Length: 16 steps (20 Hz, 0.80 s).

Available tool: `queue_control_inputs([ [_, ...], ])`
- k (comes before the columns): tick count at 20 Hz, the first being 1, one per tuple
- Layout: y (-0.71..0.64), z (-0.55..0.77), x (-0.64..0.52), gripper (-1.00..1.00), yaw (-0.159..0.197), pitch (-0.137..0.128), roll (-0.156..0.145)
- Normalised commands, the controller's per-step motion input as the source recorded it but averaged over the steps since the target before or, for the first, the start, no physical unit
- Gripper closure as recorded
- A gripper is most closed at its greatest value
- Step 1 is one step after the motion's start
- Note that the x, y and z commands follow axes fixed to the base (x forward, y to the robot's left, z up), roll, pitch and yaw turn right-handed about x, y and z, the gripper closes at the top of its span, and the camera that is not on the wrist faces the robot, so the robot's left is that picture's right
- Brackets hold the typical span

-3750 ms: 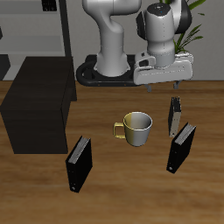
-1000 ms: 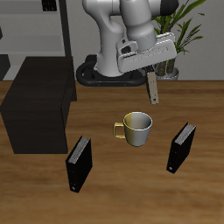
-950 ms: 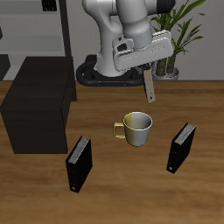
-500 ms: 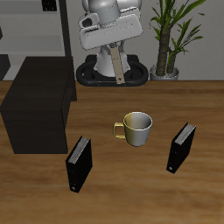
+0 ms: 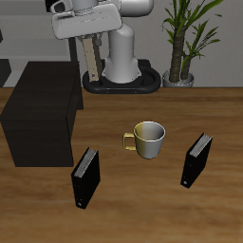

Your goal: Place the yellow book upright on top of the shelf

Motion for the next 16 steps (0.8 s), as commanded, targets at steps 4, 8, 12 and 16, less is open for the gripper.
queue_control_inputs([
  [4, -0.83, 0.11, 0.08, 1.00, 0.029, -0.025, -0.012],
  [8, -0.60, -0.02, 0.11, 1.00, -0.028, -0.012, -0.072],
  [12, -0.55, 0.06, 0.02, 1.00, -0.027, -0.023, -0.037],
  [16, -0.52, 0.01, 0.01, 1.00, 0.007, -0.010, -0.069],
])
